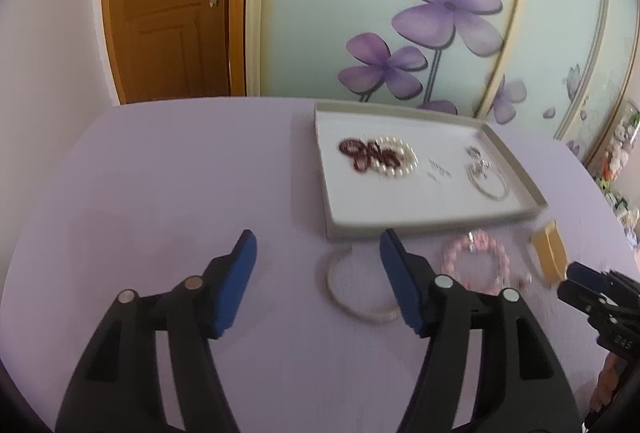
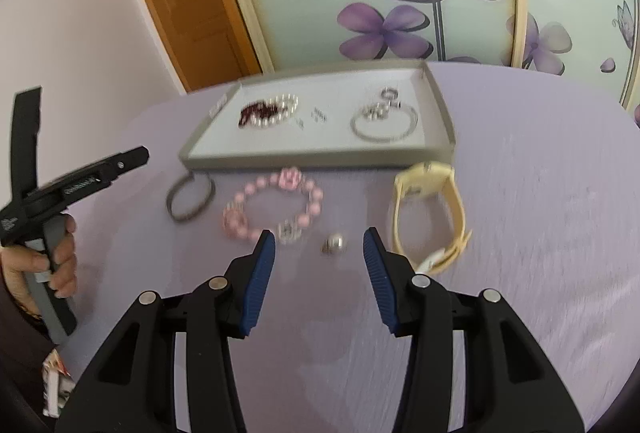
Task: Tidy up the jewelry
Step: 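Move the right tool to the pearl earring and close on it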
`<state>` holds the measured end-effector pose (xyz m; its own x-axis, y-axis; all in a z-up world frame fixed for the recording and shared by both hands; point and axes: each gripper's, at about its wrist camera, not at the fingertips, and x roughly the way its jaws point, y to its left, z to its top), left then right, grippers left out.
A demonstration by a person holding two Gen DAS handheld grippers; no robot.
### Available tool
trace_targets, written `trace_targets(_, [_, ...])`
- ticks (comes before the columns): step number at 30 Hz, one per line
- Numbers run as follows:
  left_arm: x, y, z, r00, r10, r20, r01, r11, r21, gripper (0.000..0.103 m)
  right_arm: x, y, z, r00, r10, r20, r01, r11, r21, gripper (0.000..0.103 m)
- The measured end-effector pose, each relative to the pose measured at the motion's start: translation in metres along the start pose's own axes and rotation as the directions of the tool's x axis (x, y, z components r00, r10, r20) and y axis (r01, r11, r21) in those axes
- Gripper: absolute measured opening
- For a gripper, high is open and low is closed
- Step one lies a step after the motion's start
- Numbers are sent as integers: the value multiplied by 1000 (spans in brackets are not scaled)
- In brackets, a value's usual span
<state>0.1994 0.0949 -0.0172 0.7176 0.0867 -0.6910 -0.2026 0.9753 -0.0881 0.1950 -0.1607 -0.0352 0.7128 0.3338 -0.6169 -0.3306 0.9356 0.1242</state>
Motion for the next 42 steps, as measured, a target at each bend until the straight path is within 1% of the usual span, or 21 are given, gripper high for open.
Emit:
trace_targets(2, [-3,0,-8,1000,3,-6,-3,1000,6,69,6,3,-7,999,-18,-27,17,1000,-21,48])
trace_targets(6, [-9,4,-22,1000,-8,-18,8,1000,-4,70,19,6,-14,997,-30,-68,29,999,-23,48])
trace_targets(12, [-13,5,-31,1000,-15,-26,15,1000,2,73,32,11,-14,993,-89,-76,86,995,-52,47])
trace_targets(14, [-15,4,-34,999,-19,-28,19,1000,5,74,38,11,-10,990,-114,-77,110,992,-58,44])
trace_targets(16, [-15,4,-36,999,-26,-32,26,1000,6,74,44,10,-7,988,-127,-89,122,991,-57,38])
trace_targets(18, [-15,3,-38,999,-30,-36,30,1000,7,74,47,11,-5,986,-144,-82,139,988,-65,35])
trace_targets(32, [-7,4,-42,998,-32,-57,32,999,6,74,54,11,1,984,-165,-66,160,984,-85,26])
trace_targets(34, [-6,4,-43,998,-31,-62,32,999,6,74,54,11,2,984,-165,-64,159,983,-88,19])
trace_targets(42, [-1,3,-47,996,-39,-81,39,999,5,74,51,10,0,986,-150,-67,146,987,-69,16])
